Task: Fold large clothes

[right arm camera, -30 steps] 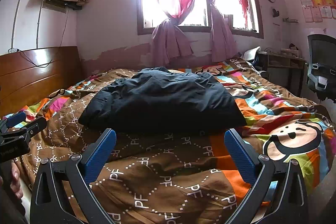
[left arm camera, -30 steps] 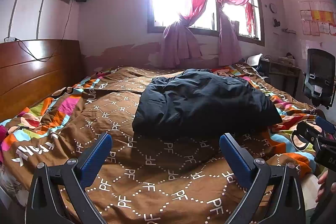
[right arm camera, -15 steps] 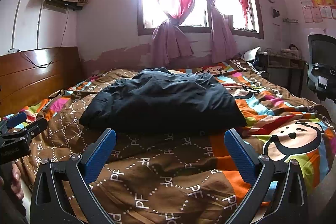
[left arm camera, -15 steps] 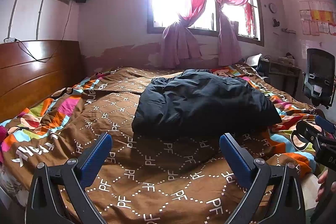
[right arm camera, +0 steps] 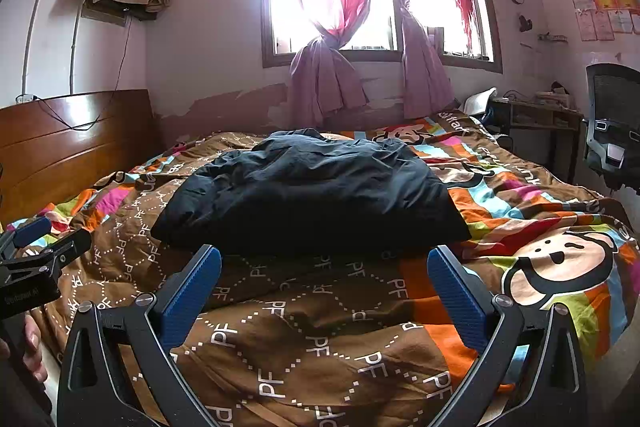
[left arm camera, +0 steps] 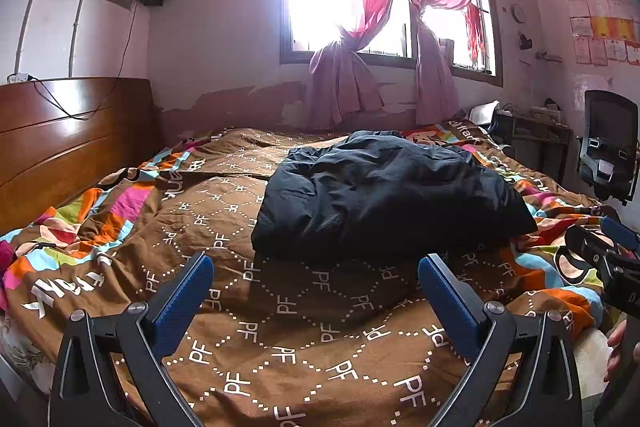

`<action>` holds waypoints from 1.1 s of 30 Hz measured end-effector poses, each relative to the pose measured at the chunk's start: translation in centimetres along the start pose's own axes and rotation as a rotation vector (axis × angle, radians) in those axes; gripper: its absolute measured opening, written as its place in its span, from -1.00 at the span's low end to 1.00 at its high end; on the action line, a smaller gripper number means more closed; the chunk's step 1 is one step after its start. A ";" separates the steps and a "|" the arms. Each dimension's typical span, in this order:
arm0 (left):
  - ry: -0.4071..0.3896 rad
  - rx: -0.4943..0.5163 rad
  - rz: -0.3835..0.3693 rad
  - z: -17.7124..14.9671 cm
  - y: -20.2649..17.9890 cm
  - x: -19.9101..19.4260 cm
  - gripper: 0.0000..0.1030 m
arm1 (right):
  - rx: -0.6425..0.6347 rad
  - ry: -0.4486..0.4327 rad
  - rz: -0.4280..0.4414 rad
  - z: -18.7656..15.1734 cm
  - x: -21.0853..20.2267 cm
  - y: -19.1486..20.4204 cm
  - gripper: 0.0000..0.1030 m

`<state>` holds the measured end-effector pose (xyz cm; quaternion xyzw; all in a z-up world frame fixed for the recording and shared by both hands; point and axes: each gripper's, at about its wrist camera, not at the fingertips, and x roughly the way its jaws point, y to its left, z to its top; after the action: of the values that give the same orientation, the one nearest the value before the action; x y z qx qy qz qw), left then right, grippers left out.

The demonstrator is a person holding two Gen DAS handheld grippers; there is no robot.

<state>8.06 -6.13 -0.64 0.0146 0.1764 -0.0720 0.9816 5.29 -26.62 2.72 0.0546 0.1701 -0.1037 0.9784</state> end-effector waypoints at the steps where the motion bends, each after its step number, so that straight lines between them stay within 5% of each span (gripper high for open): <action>1: -0.001 0.001 -0.001 0.0 0.1 0.0 1.00 | -0.001 -0.001 0.001 0.0 0.0 -0.1 0.98; 33: -0.002 0.002 0.000 -0.1 0.1 -0.1 1.00 | 0.000 -0.001 -0.001 -0.1 -0.1 0.2 0.98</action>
<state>7.99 -6.01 -0.70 0.0153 0.1752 -0.0724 0.9817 5.18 -26.43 2.72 0.0545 0.1699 -0.1044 0.9784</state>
